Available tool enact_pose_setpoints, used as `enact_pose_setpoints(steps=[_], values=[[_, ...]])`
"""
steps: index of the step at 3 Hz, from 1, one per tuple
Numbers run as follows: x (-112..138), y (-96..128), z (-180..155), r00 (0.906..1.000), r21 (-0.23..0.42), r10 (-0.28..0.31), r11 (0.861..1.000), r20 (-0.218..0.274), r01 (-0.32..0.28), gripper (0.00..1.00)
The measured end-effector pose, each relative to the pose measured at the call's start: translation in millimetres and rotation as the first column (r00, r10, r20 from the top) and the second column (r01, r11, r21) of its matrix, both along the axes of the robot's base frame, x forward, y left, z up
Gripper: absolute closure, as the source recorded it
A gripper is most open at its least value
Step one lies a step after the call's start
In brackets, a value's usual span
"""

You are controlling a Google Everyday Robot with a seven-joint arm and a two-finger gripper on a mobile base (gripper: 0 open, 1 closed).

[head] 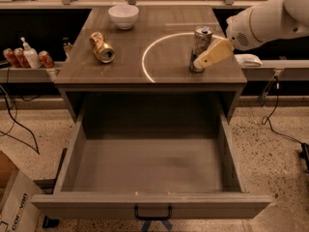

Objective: Place redbull can into top drawer

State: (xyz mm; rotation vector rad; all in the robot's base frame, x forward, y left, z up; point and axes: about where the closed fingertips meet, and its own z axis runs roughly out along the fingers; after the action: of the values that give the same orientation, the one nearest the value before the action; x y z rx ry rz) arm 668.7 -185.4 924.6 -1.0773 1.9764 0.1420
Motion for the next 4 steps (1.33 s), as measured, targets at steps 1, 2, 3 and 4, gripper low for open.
enact_pose_setpoints(steps=[1, 2, 3, 4], values=[[34, 3, -7, 1.0, 0.061, 0.007, 0.998, 0.001, -0.007, 0.0], [54, 6, -17, 0.9993, 0.11, 0.031, 0.994, -0.023, -0.028, 0.19], [57, 9, -30, 0.9969, 0.136, 0.059, 0.989, -0.052, -0.051, 0.43], [43, 16, -33, 0.9929, 0.151, 0.1, 0.984, -0.063, -0.09, 0.66]])
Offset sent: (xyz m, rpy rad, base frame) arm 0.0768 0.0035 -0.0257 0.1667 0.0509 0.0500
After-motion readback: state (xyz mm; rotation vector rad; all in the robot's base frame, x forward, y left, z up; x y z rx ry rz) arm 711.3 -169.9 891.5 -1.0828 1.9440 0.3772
